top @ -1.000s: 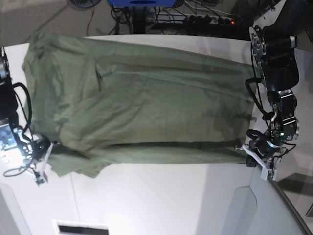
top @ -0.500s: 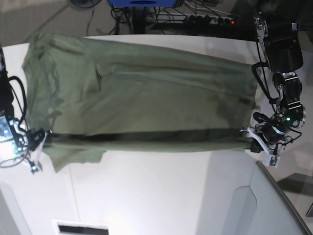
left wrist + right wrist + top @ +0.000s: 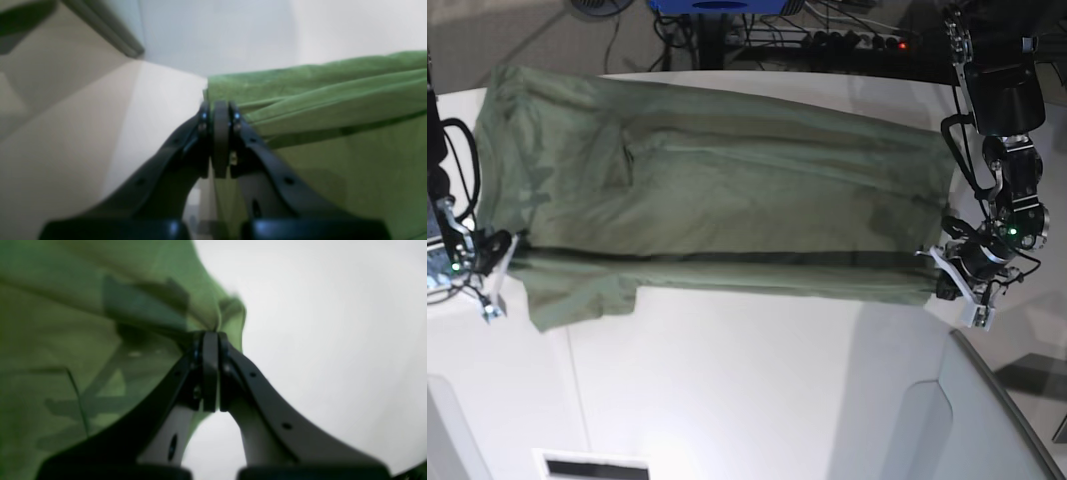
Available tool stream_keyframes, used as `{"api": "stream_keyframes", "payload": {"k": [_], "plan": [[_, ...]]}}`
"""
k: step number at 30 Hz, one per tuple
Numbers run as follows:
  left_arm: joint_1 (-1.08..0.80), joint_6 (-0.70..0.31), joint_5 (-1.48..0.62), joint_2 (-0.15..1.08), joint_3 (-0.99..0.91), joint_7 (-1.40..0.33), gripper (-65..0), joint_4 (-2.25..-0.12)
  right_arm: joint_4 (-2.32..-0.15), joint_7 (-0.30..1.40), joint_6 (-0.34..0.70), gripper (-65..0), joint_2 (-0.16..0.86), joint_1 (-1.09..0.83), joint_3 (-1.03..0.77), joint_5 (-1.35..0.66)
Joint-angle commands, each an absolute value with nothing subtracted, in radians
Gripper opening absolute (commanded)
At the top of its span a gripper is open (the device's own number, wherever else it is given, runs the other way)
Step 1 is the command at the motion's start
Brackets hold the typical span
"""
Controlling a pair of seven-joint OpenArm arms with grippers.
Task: Layout the t-shirt on the table in an organized manner, then fold the t-shirt properly
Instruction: 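Fold the held hem edge over the shirt body with both grippers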
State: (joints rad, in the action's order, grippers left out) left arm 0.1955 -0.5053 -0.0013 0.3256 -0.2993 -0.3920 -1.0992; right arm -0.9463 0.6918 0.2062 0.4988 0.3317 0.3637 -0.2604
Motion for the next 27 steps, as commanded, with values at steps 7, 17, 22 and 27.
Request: {"api": "stream_keyframes", "payload": {"k": [7,17,22,27], "plan": [[0.177,-0.504,-0.013,0.349,-0.305,-0.369,-65.0,-1.125,-1.104,0.779,0.199,-65.0,0.515,0.259,0.242,-0.257],[0.173,-0.504,-0.015,0.348,-0.312,-0.366,-65.0,-1.127,-1.216,0.878,0.199,-65.0,0.466,0.182,0.17,-0.259],[0.174,-0.504,-0.015,0.348,-0.314,-0.366,-65.0,-1.127,-1.28,0.937,0.197,-65.0,0.449,0.174,0.165,-0.255],[0.176,-0.504,-0.016,0.348,-0.314,-0.366,-65.0,-1.141,-1.336,0.972,0.197,-65.0,0.446,0.151,0.124,-0.255]]}}
